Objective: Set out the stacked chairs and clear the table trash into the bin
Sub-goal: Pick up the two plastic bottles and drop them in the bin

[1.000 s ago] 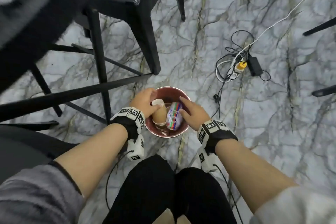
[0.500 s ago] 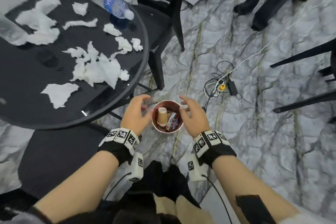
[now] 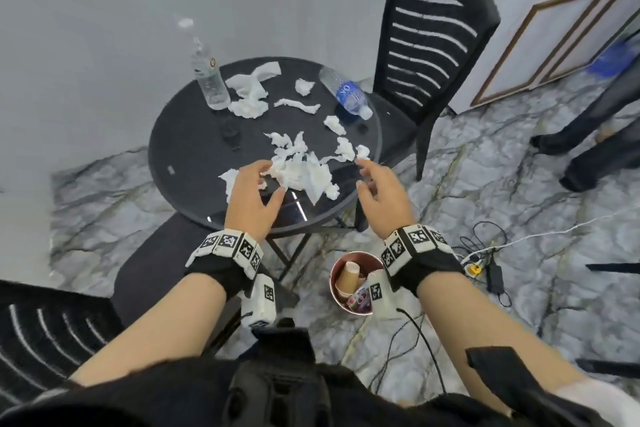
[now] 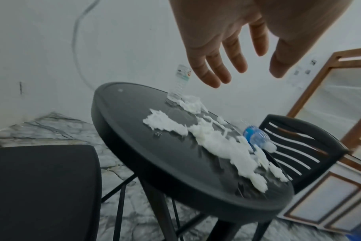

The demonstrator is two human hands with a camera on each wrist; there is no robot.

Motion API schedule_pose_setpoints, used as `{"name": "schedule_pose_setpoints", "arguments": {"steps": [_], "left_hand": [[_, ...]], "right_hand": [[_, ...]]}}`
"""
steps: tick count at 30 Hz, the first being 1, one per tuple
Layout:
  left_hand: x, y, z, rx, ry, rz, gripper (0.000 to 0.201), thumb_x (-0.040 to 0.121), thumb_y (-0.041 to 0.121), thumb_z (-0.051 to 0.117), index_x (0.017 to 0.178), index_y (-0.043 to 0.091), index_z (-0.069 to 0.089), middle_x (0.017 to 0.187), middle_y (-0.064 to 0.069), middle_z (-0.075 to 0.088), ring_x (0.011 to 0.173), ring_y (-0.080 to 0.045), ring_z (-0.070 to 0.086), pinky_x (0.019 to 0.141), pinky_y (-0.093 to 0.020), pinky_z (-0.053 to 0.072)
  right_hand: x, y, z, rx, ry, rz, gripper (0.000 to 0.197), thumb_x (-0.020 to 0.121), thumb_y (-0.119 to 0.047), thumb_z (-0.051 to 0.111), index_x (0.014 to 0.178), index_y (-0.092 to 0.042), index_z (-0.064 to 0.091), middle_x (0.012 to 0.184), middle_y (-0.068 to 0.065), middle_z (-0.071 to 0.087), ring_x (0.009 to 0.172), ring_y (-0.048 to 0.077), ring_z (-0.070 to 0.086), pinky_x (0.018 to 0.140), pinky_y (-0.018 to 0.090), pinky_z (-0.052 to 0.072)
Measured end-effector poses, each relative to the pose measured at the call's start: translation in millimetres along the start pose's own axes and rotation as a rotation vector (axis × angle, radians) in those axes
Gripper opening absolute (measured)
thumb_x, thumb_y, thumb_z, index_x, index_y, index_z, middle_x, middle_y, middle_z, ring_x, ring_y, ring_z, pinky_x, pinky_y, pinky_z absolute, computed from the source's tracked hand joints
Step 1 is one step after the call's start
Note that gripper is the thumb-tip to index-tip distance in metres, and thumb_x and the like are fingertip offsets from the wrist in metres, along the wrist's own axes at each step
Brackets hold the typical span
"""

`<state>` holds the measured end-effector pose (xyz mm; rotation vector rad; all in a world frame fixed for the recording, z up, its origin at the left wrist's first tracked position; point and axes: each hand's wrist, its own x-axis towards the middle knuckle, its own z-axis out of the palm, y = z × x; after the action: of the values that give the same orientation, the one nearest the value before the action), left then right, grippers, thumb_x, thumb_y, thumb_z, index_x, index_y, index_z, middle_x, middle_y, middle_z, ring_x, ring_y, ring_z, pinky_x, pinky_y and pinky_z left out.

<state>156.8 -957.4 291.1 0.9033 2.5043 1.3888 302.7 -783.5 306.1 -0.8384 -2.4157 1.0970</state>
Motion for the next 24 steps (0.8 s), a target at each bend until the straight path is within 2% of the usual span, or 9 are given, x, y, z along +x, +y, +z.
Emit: {"name": "schedule_pose_setpoints", "arguments": {"steps": [2, 4, 6, 9, 12, 15, 17, 21, 24], "left_hand": [[19.0, -5.4, -10.4, -0.016, 0.074, -0.025, 0.053, 0.086, 0.021, 0.064, 0.134, 0.022, 0.041, 0.128, 0.002, 0.047, 0.111, -0.012, 0.049, 0.099, -0.038, 0.044], [42.0, -12.4, -18.7, -0.067, 0.136, -0.063, 0.066, 0.086, 0.024, 0.065, 0.141, 0.03, 0.03, 0.134, 0.005, 0.044, 0.118, -0.011, 0.047, 0.103, -0.038, 0.042], [67.8, -21.4, -25.7, -0.088, 0.169, -0.078, 0.076, 0.085, 0.028, 0.065, 0.145, 0.037, 0.018, 0.141, 0.007, 0.038, 0.126, -0.012, 0.042, 0.107, -0.039, 0.039], [116.3, -36.8, -36.2, -0.118, 0.2, -0.115, 0.084, 0.085, 0.031, 0.067, 0.145, 0.042, 0.009, 0.15, 0.004, 0.028, 0.135, -0.016, 0.035, 0.112, -0.041, 0.033], [173.3, -57.1, -43.4, -0.109, 0.239, -0.149, 0.089, 0.08, 0.033, 0.071, 0.144, 0.043, 0.009, 0.152, 0.004, 0.026, 0.137, -0.015, 0.033, 0.113, -0.043, 0.031], [227.2, -81.3, -47.3, -0.129, 0.3, -0.232, 0.097, 0.074, 0.035, 0.077, 0.145, 0.039, 0.01, 0.152, 0.003, 0.025, 0.138, -0.015, 0.03, 0.114, -0.045, 0.03], [257.7, -95.5, -47.5, -0.143, 0.322, -0.262, 0.102, 0.071, 0.032, 0.079, 0.145, 0.037, 0.009, 0.152, 0.0, 0.024, 0.14, -0.015, 0.027, 0.116, -0.043, 0.025], [296.3, -120.3, -40.9, -0.177, 0.3, -0.289, 0.105, 0.07, 0.021, 0.08, 0.147, 0.032, 0.008, 0.152, -0.002, 0.025, 0.14, -0.015, 0.027, 0.116, -0.036, 0.022], [309.2, -132.5, -33.7, -0.239, 0.295, -0.286, 0.102, 0.074, 0.01, 0.075, 0.147, 0.03, 0.007, 0.152, -0.001, 0.027, 0.137, -0.012, 0.031, 0.109, -0.023, 0.025]], "right_hand": [[22.9, -10.9, 7.1, -0.014, -0.009, -0.009, 0.04, 0.095, -0.018, 0.047, 0.134, -0.025, 0.046, 0.125, 0.001, 0.054, 0.113, 0.016, 0.05, 0.102, 0.035, 0.041], [49.4, -18.8, 16.0, -0.046, -0.024, -0.028, 0.04, 0.095, -0.019, 0.047, 0.135, -0.025, 0.046, 0.131, 0.001, 0.051, 0.121, 0.017, 0.045, 0.106, 0.032, 0.035], [79.9, -23.1, 26.5, -0.095, -0.015, -0.045, 0.042, 0.094, -0.019, 0.047, 0.136, -0.025, 0.046, 0.136, 0.001, 0.048, 0.125, 0.019, 0.042, 0.106, 0.029, 0.029], [134.6, -21.9, 46.0, -0.141, 0.014, -0.03, 0.043, 0.093, -0.022, 0.049, 0.136, -0.025, 0.045, 0.14, 0.001, 0.046, 0.127, 0.022, 0.039, 0.106, 0.029, 0.025], [189.8, -12.6, 64.3, -0.271, 0.064, -0.017, 0.047, 0.091, -0.029, 0.052, 0.138, -0.026, 0.044, 0.144, 0.008, 0.042, 0.131, 0.03, 0.036, 0.11, 0.04, 0.026], [235.3, -0.2, 74.9, -0.484, 0.039, 0.1, 0.054, 0.091, -0.036, 0.053, 0.142, -0.03, 0.037, 0.153, 0.012, 0.028, 0.138, 0.04, 0.021, 0.111, 0.051, 0.024], [258.5, 9.5, 81.8, -0.56, 0.004, 0.19, 0.058, 0.091, -0.04, 0.053, 0.144, -0.033, 0.032, 0.157, 0.009, 0.02, 0.141, 0.042, 0.015, 0.111, 0.054, 0.024], [292.6, 27.4, 96.0, -0.62, -0.031, 0.285, 0.064, 0.089, -0.042, 0.055, 0.146, -0.035, 0.025, 0.159, 0.006, 0.013, 0.141, 0.042, 0.014, 0.113, 0.054, 0.019], [307.5, 36.6, 99.5, -0.663, -0.046, 0.333, 0.068, 0.087, -0.042, 0.059, 0.145, -0.037, 0.023, 0.158, 0.008, 0.012, 0.138, 0.042, 0.021, 0.111, 0.054, 0.023]]}}
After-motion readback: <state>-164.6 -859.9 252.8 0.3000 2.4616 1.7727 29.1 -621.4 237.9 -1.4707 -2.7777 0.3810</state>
